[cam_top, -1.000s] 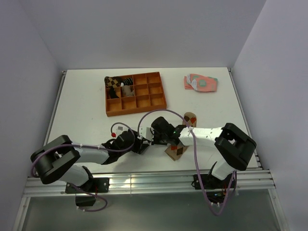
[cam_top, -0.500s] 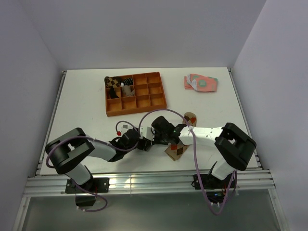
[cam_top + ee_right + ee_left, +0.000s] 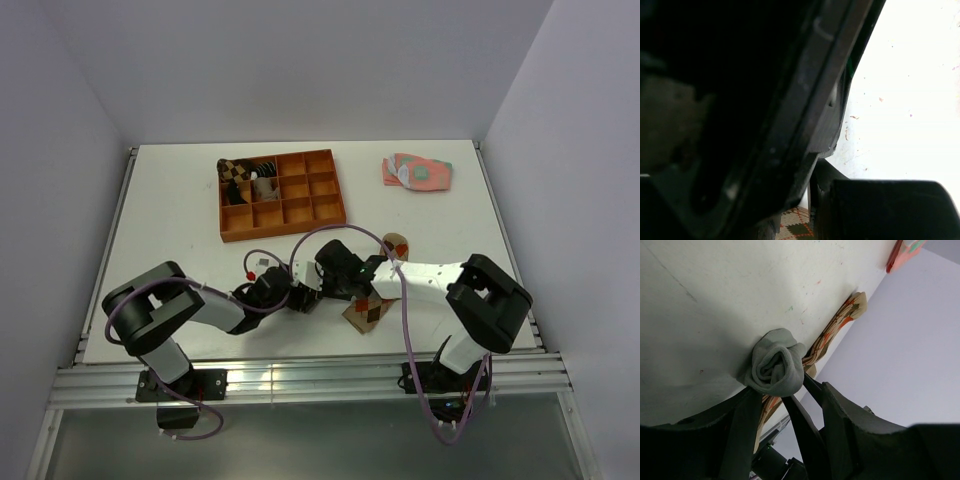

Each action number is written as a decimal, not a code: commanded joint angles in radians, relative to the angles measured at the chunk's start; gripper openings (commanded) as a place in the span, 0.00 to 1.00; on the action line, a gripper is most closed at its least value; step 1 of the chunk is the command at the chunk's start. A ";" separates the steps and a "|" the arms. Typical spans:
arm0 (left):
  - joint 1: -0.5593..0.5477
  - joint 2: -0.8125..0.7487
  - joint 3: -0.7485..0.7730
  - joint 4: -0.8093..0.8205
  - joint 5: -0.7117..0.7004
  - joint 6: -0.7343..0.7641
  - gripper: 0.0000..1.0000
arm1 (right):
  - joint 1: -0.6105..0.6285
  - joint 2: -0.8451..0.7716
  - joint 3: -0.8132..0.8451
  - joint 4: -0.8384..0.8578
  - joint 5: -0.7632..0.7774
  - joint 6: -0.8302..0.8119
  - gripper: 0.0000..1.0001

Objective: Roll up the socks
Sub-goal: Roll the sock at the center of the board.

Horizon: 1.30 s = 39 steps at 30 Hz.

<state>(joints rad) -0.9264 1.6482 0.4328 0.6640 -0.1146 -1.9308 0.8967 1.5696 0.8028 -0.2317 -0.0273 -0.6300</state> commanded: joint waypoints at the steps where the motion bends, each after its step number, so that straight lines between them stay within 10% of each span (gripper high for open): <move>1: -0.015 0.031 0.044 -0.023 0.055 0.012 0.56 | 0.007 0.036 0.044 -0.001 -0.008 0.029 0.00; 39: -0.023 0.157 0.090 0.055 0.139 -0.040 0.60 | 0.005 0.003 0.062 0.025 -0.014 0.065 0.00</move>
<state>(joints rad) -0.9073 1.7634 0.4828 0.7528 -0.0666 -1.9602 0.8806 1.5822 0.8192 -0.2710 0.0593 -0.6014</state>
